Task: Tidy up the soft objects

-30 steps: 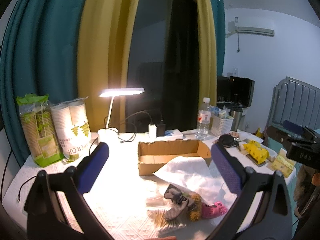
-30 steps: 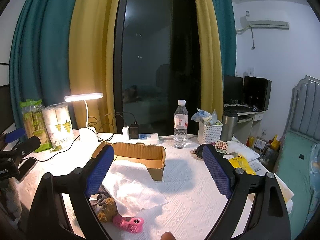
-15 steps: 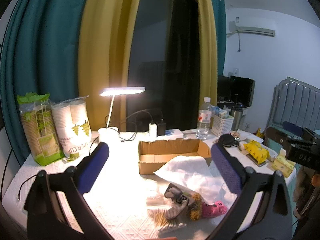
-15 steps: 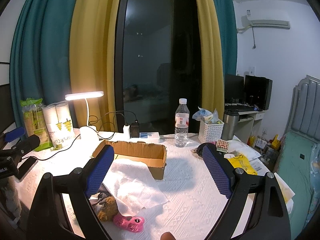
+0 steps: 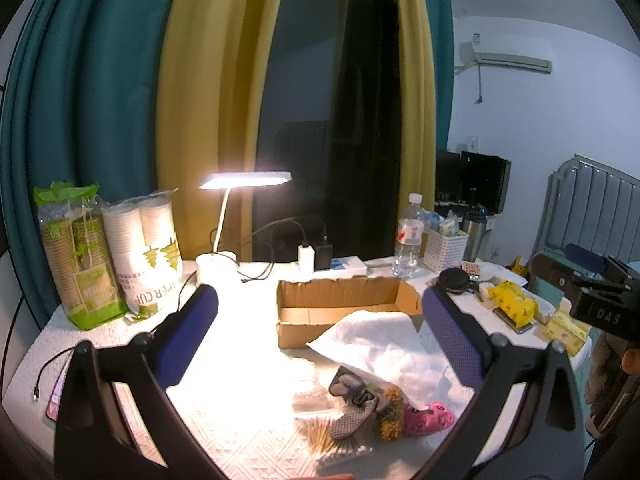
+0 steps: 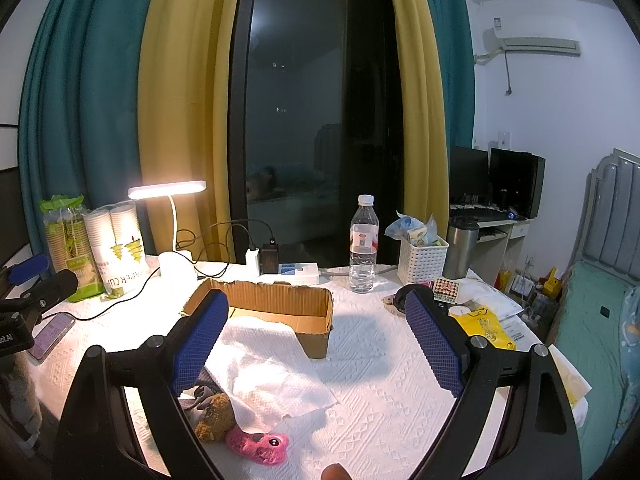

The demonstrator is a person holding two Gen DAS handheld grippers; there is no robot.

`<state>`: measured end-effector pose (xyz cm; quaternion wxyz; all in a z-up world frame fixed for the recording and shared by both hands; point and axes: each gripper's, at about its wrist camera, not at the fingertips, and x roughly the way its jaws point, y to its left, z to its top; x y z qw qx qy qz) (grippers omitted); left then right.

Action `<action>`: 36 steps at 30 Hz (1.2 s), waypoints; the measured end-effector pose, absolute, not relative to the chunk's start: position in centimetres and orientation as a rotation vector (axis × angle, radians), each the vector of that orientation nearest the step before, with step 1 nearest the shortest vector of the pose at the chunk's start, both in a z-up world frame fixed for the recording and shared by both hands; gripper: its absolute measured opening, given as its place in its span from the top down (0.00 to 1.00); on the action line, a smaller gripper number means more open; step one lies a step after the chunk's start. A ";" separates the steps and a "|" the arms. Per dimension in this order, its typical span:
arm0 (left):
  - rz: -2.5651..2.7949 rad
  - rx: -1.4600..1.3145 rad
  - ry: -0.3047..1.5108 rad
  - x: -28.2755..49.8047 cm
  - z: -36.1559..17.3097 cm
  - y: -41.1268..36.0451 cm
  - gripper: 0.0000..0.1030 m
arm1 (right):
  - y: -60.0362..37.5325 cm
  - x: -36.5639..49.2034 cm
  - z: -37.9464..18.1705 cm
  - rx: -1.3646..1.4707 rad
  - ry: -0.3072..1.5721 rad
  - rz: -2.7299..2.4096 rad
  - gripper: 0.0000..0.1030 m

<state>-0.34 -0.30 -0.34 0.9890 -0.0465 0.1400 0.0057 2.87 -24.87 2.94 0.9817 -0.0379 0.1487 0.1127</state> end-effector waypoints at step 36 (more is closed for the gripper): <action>0.044 -0.120 0.353 2.3 -1.9 1.4 0.00 | -23.8 5.4 0.9 -0.095 0.373 0.229 0.10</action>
